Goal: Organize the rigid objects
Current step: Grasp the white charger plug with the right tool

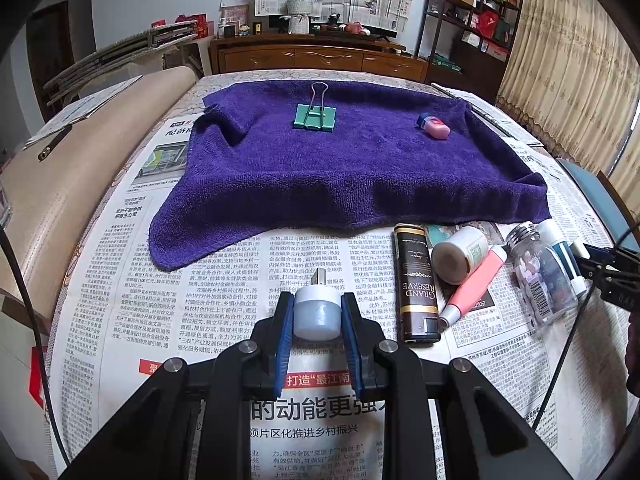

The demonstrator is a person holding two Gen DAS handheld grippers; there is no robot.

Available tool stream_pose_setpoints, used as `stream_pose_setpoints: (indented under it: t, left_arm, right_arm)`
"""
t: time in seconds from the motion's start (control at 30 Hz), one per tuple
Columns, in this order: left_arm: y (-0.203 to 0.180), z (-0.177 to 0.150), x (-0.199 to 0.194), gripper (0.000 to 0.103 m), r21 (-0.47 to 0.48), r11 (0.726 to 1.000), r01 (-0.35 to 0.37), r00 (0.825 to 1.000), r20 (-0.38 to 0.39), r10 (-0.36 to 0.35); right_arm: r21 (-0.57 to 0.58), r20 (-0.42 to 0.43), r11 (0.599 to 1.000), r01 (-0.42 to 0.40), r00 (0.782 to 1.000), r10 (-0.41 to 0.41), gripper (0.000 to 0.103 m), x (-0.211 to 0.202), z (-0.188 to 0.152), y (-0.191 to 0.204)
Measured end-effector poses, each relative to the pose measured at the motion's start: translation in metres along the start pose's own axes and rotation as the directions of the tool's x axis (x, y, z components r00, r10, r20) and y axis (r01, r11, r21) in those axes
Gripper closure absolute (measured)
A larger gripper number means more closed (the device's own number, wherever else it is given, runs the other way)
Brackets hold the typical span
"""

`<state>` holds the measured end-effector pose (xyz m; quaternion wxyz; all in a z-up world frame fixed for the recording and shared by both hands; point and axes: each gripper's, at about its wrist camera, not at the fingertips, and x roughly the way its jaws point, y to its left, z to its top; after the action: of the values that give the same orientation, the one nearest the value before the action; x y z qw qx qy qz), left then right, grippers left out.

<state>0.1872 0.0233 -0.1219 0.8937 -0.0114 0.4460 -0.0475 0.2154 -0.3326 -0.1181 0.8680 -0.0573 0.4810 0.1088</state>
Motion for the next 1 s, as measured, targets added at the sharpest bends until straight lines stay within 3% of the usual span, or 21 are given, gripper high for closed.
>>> stream_pose_setpoints:
  t: [0.2, 0.3, 0.73, 1.0]
  left_arm:
    - [-0.002, 0.0, -0.001, 0.08, -0.004, 1.0, -0.001, 1.0, 0.002, 0.001]
    - [-0.002, 0.0, -0.001, 0.08, -0.005, 1.0, -0.002, 1.0, 0.005, 0.002]
    - [0.01, 0.004, -0.013, 0.08, -0.043, 0.999, 0.019, 1.0, 0.026, -0.018]
    - [0.015, 0.03, -0.037, 0.08, -0.053, 0.998, 0.026, 0.998, 0.064, -0.022]
  right_arm:
    - [0.009, 0.023, 1.0, 0.014, 1.0, -0.015, 0.063, 0.0, -0.001, 0.002]
    - [-0.006, 0.031, 1.0, 0.007, 0.999, -0.007, 0.076, -0.001, -0.002, 0.006]
    - [0.094, 0.052, 0.993, -0.072, 0.996, 0.068, 0.076, -0.015, -0.004, -0.01]
    - [0.13, 0.105, 0.983, -0.127, 0.988, 0.114, 0.076, -0.032, 0.014, -0.012]
